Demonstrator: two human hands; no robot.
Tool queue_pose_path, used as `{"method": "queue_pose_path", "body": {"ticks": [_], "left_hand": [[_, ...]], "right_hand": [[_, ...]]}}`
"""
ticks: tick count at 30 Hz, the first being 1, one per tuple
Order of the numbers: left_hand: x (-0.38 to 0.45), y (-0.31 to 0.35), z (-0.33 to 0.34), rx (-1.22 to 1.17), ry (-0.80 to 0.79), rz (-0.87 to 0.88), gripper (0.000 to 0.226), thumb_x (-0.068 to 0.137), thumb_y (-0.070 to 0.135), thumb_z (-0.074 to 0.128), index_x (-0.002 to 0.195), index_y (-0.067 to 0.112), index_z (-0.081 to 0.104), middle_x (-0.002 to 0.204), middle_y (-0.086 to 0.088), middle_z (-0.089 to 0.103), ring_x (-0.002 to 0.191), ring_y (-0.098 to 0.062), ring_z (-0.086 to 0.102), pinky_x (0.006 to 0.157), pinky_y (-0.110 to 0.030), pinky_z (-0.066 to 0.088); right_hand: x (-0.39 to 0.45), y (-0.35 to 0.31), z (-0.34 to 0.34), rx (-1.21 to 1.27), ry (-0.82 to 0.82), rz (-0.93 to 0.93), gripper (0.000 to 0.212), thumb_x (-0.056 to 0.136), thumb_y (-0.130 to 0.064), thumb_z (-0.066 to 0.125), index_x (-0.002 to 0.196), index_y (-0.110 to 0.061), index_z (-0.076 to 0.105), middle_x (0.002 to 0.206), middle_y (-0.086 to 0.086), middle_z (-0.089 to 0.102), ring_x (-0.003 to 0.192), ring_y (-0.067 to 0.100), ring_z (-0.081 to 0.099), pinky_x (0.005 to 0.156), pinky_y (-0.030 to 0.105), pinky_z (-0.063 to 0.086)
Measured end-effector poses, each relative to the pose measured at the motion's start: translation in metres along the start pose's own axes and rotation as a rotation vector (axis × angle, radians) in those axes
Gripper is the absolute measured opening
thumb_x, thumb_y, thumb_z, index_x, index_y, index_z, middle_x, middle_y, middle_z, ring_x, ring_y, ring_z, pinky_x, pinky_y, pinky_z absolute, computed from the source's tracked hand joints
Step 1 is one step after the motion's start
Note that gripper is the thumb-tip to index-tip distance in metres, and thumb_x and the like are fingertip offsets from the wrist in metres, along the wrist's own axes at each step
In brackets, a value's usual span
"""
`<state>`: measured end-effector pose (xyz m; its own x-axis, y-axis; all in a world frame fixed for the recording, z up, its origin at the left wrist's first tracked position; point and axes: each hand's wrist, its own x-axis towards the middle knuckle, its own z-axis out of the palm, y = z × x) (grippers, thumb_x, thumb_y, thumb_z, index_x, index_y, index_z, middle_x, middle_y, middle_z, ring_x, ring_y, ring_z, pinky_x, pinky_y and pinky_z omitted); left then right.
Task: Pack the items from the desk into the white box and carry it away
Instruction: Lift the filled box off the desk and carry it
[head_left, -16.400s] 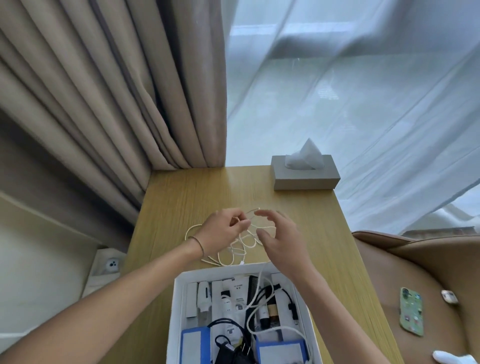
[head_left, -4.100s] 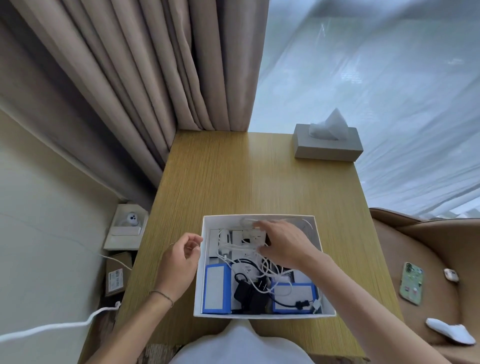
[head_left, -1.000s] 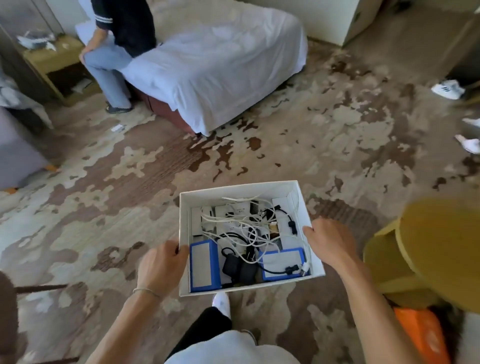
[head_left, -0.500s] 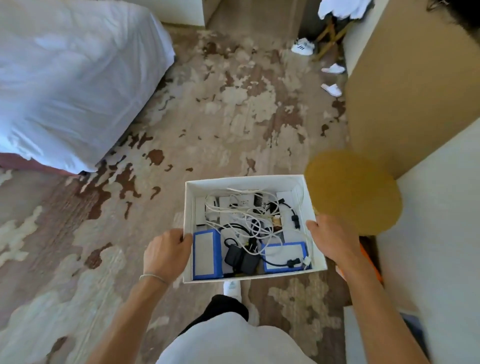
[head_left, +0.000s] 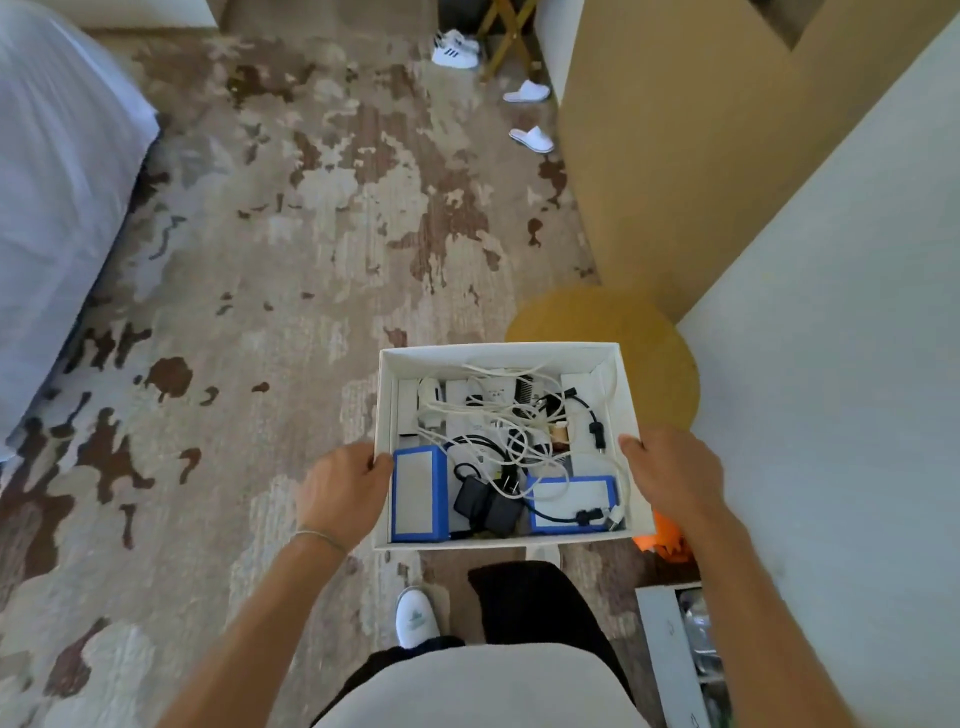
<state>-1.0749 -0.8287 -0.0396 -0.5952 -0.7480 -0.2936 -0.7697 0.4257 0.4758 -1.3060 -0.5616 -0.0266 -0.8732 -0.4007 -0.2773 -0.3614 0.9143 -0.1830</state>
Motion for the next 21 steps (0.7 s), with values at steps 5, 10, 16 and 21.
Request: {"method": "queue_pose_path", "body": {"ticks": [5, 10, 16, 21], "left_hand": [[0.054, 0.061, 0.038, 0.029, -0.017, -0.022, 0.044, 0.095, 0.026, 0.051, 0.054, 0.015, 0.039, 0.048, -0.001, 0.042, 0.044, -0.019, 0.040, 0.046, -0.026, 0.033], [0.101, 0.118, 0.088, 0.071, -0.067, -0.087, 0.042, 0.097, 0.026, 0.050, 0.058, 0.013, 0.040, 0.052, -0.003, 0.044, 0.047, -0.021, 0.043, 0.048, -0.028, 0.033], [0.153, 0.177, 0.154, 0.122, -0.151, -0.156, 0.039, 0.100, 0.025, 0.046, 0.064, 0.010, 0.044, 0.058, -0.006, 0.049, 0.052, -0.020, 0.046, 0.047, -0.028, 0.031], [0.209, 0.205, 0.216, 0.145, -0.195, -0.168, 0.043, 0.100, 0.022, 0.046, 0.058, 0.013, 0.039, 0.055, -0.003, 0.042, 0.050, -0.018, 0.040, 0.048, -0.028, 0.030]], "right_hand": [[0.077, 0.040, -0.005, 0.010, -0.047, 0.017, 0.046, 0.104, -0.035, 0.042, 0.078, -0.004, 0.063, 0.075, 0.011, 0.064, 0.072, 0.028, 0.062, 0.069, 0.037, 0.050], [0.168, 0.085, 0.002, -0.008, -0.075, 0.023, 0.047, 0.104, -0.038, 0.041, 0.066, -0.013, 0.055, 0.066, 0.003, 0.057, 0.061, 0.019, 0.056, 0.061, 0.035, 0.048], [0.269, 0.136, 0.021, -0.019, -0.090, -0.004, 0.050, 0.104, -0.038, 0.043, 0.058, -0.020, 0.043, 0.057, -0.001, 0.048, 0.052, 0.015, 0.048, 0.053, 0.028, 0.037], [0.339, 0.167, 0.047, -0.060, -0.102, -0.015, 0.050, 0.104, -0.037, 0.044, 0.057, -0.020, 0.041, 0.055, -0.002, 0.044, 0.048, 0.010, 0.039, 0.049, 0.027, 0.027]]}}
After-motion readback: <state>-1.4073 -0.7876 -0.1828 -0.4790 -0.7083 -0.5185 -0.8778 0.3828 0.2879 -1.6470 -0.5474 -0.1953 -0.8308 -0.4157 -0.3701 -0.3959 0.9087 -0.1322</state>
